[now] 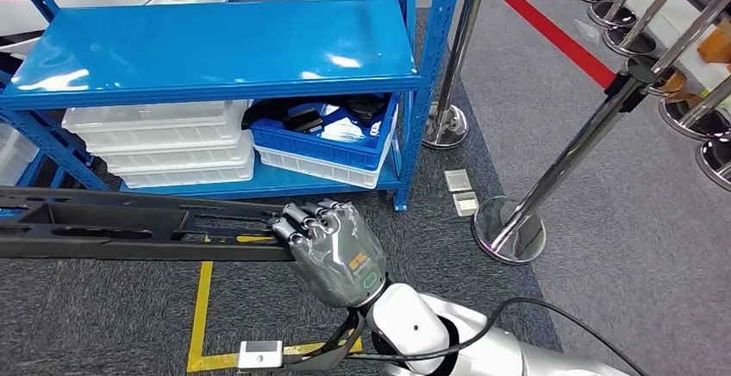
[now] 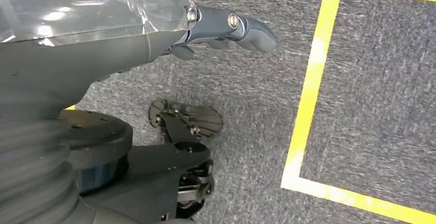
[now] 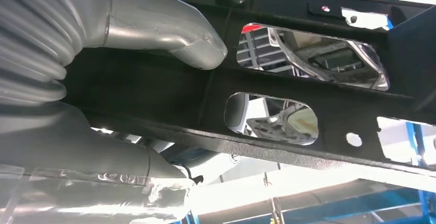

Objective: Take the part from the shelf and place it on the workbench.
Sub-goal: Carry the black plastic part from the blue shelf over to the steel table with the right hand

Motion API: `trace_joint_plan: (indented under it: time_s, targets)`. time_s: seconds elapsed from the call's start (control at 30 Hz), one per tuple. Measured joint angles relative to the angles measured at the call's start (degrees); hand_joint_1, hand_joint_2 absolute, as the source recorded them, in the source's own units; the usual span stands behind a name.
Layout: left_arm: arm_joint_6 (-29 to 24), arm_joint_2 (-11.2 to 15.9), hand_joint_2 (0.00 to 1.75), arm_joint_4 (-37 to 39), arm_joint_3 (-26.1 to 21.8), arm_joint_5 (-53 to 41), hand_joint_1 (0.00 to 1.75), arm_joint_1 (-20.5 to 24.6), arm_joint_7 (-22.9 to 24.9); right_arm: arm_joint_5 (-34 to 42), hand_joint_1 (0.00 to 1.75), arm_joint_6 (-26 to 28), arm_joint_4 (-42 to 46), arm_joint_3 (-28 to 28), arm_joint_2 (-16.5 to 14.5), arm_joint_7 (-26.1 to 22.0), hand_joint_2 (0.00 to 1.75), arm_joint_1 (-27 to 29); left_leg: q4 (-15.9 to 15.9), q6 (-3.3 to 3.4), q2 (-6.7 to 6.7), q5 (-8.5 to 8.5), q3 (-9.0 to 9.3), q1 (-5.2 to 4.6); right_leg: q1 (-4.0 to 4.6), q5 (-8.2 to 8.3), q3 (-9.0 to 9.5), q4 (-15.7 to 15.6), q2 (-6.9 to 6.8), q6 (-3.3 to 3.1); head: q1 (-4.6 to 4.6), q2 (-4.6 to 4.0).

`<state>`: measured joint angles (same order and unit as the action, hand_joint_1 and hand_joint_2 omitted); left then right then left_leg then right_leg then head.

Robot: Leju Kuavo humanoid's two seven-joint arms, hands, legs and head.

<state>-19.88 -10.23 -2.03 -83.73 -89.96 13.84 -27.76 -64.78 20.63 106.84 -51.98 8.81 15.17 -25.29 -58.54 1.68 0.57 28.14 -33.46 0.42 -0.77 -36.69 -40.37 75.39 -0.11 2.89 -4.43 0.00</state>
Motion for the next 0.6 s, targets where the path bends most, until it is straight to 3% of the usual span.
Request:
trace_joint_plan:
  time_s: [0.07,0.13,0.2,0.27,0.33,0.4,0.47,0.5,0.53,0.6]
  targets:
    - [-0.01,0.00,1.75,0.00,0.00,0.00,0.00,0.00,-0.01,0.03,1.75,-0.05,-0.17,0.00,0.02,0.02,1.75,-0.03,-0.26,-0.07,-0.01,-0.21,-0.50,-0.07,0.01,2.26,2.80,-3.33,-0.01,-0.17,-0.17,0.00]
    - [-0.01,0.00,1.75,0.00,0.00,0.00,0.00,0.03,-0.16,0.07,1.75,-0.07,-0.25,0.01,0.02,0.04,1.75,-0.13,-0.61,-0.28,-0.04,-0.32,-0.80,-0.15,0.11,5.18,7.45,-11.42,-0.01,-0.67,-0.38,0.00]
    - [-0.01,-0.01,1.75,0.00,0.00,0.00,0.00,0.07,-0.33,0.15,1.75,-0.08,-0.30,0.02,0.04,0.19,1.75,-0.20,-0.94,-0.82,-0.07,-0.59,-1.27,-0.25,0.38,6.08,9.57,-16.04,0.03,-1.20,-0.43,0.00]
    - [-0.01,-0.01,1.75,0.00,0.00,0.00,0.00,0.08,-0.37,0.25,1.75,-0.09,-0.38,0.04,0.08,0.44,1.75,-0.12,-1.01,-1.52,-0.10,-1.01,-1.64,-0.30,0.52,6.27,9.39,-16.47,0.07,-1.65,-0.31,0.00]
    - [-0.02,-0.01,1.75,0.00,0.00,0.00,0.00,0.10,-0.36,0.31,1.75,-0.09,-0.45,0.08,0.11,0.57,1.75,-0.08,-1.89,-2.15,-0.21,-0.23,-1.97,-0.22,0.24,6.78,9.25,-16.80,-0.12,-2.31,-0.17,0.00]
    - [-0.03,0.00,1.75,0.00,0.00,0.00,0.00,0.13,-0.35,0.29,1.75,-0.09,-0.49,0.12,0.11,0.60,1.75,-0.07,-6.35,-2.74,-0.32,2.94,-3.61,-0.02,0.00,7.21,9.05,-17.09,-0.46,-2.90,0.27,0.00]
    - [-0.03,0.00,1.75,0.00,0.00,0.00,0.00,0.09,-0.34,0.28,1.75,-0.09,-0.58,0.13,0.12,0.63,1.75,0.00,-13.49,-3.19,-0.31,6.52,-6.34,0.16,0.04,7.36,8.73,-17.02,-0.78,-3.13,0.73,0.00]
    - [-0.03,0.00,1.75,0.00,0.01,0.00,0.00,0.06,-0.34,0.28,1.75,-0.09,-0.66,0.13,0.13,0.64,1.75,0.04,-15.82,-3.31,-0.31,7.22,-7.08,0.23,0.06,7.39,8.61,-16.94,-0.96,-3.17,0.82,0.00]
    - [-0.03,0.00,1.75,0.00,0.01,0.00,0.00,0.05,-0.33,0.27,1.75,-0.09,-0.74,0.13,0.13,0.66,1.75,0.06,-16.07,-3.35,-0.29,6.81,-6.83,0.28,0.06,7.40,8.54,-16.85,-1.12,-3.18,0.88,0.00]
    - [-0.03,0.00,1.75,0.00,0.02,0.00,0.00,0.07,-0.33,0.23,1.75,-0.11,-0.85,0.13,0.12,0.68,1.75,0.09,-10.61,-3.22,-0.10,3.52,-3.63,0.37,0.03,7.32,8.54,-16.59,-1.37,-3.06,1.00,0.00]
